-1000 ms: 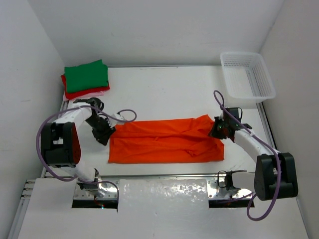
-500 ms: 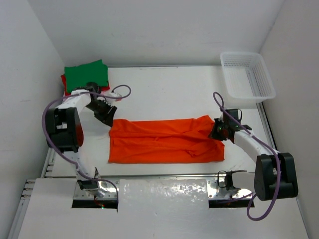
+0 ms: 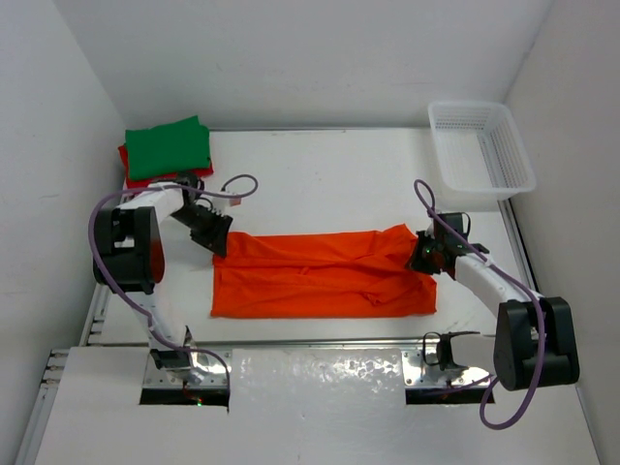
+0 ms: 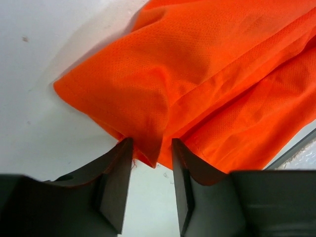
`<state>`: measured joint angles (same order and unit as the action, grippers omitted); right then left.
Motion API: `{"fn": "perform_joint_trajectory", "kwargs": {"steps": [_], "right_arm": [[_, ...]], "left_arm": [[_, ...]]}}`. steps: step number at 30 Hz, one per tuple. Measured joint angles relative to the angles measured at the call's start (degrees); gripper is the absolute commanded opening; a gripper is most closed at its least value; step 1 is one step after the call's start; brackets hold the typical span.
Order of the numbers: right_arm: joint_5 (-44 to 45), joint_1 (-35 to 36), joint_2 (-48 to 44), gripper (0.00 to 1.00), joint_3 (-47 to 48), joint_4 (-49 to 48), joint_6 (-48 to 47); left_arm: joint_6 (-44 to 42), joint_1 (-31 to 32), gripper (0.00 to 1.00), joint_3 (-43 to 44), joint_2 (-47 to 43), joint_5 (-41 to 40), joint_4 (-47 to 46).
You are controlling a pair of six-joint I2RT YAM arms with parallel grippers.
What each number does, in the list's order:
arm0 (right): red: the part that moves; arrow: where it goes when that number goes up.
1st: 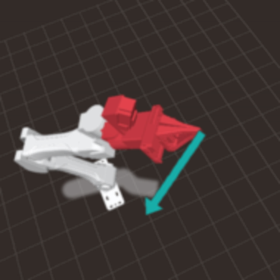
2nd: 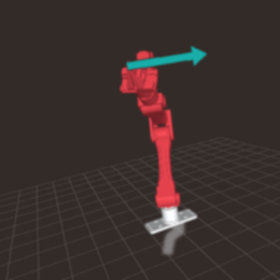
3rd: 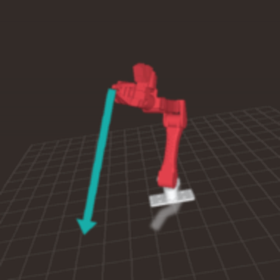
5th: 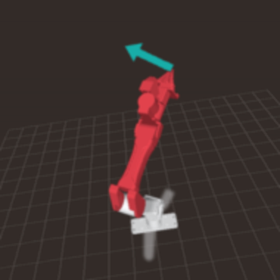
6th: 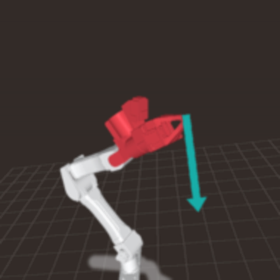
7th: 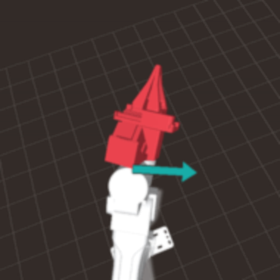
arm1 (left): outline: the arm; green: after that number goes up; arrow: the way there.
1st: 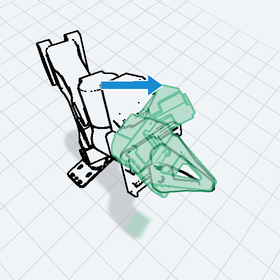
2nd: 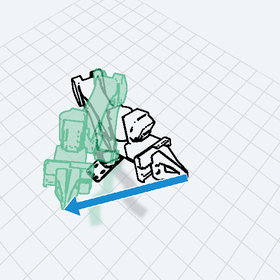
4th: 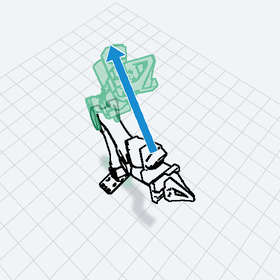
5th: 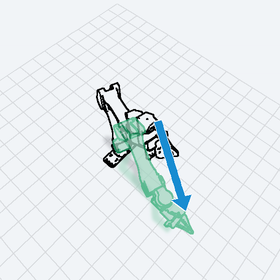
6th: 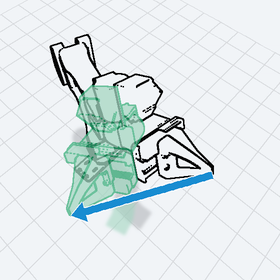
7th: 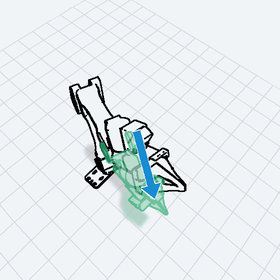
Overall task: Fold and stack the t-shirts
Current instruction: Fold the other side of the tshirt into a rectangle
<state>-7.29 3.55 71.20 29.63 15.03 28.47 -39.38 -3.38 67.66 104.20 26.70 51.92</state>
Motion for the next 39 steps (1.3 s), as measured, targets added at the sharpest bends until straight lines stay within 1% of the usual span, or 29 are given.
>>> {"fn": "perform_joint_trajectory", "kwargs": {"steps": [3, 4, 6, 7, 11, 15, 18, 22, 25, 28, 32, 37, 39], "right_arm": [[0.11, 0.0, 0.0, 0.0, 0.0, 0.0, 0.0], [0.17, 0.0, 0.0, 0.0, 0.0, 0.02, 0.02], [0.26, 0.0, 0.0, 0.0, 0.0, 0.02, 0.0], [0.26, 0.0, 0.0, 0.0, 0.0, 0.02, 0.0], [0.31, 0.0, -0.04, 0.0, 0.02, 0.13, -0.09], [0.92, 0.0, -1.2, 0.0, 0.57, 1.25, -0.87], [1.27, 0.0, -2.12, 0.0, 2.67, 2.19, -1.79], [1.57, 0.0, -0.83, 0.0, 7.3, 2.21, -3.17], [1.9, 0.0, 2.69, 0.0, 11.54, 1.99, -3.96], [1.97, 0.0, 4.87, 0.0, 13.84, 1.84, -4.57], [2.14, 0.0, 2.54, 0.0, 12.55, 3.06, -5.16], [2.05, 0.0, -4.52, 0.0, 5.29, 4.28, -5.09], [1.6, 0.0, -5.62, 0.0, 2.27, 4.33, -4.7]], "left_arm": [[0.42, 0.33, 0.21, -0.9, 0.0, -0.39, -0.39], [0.55, 0.37, 0.11, -1.16, 0.0, -0.66, -0.59], [0.83, 0.42, 0.06, -1.49, -0.04, -0.98, -1.16], [0.87, 0.42, 0.0, -1.49, -0.13, -1.03, -1.49], [1.16, 0.42, 0.0, -2.19, -2.64, -1.01, -4.2], [1.09, 0.42, 0.0, -2.82, -8.11, -0.7, -7.08], [1.07, 0.42, 0.0, -2.75, -11.74, -0.26, -9.73], [1.36, 0.42, 0.0, -2.01, -12.44, 0.48, -12.55], [2.21, 0.42, 0.0, -1.99, -12.35, 0.66, -14.21], [1.84, 0.42, 0.0, -1.99, -12.22, 1.03, -14.62], [-2.89, 0.42, 0.0, -3.04, -13.22, 1.49, -12.61], [-11.02, 0.42, 0.0, -7.65, -15.34, 0.83, -5.53], [-13.14, 0.42, 0.0, -9.92, -15.3, -0.09, -3.61]]}}
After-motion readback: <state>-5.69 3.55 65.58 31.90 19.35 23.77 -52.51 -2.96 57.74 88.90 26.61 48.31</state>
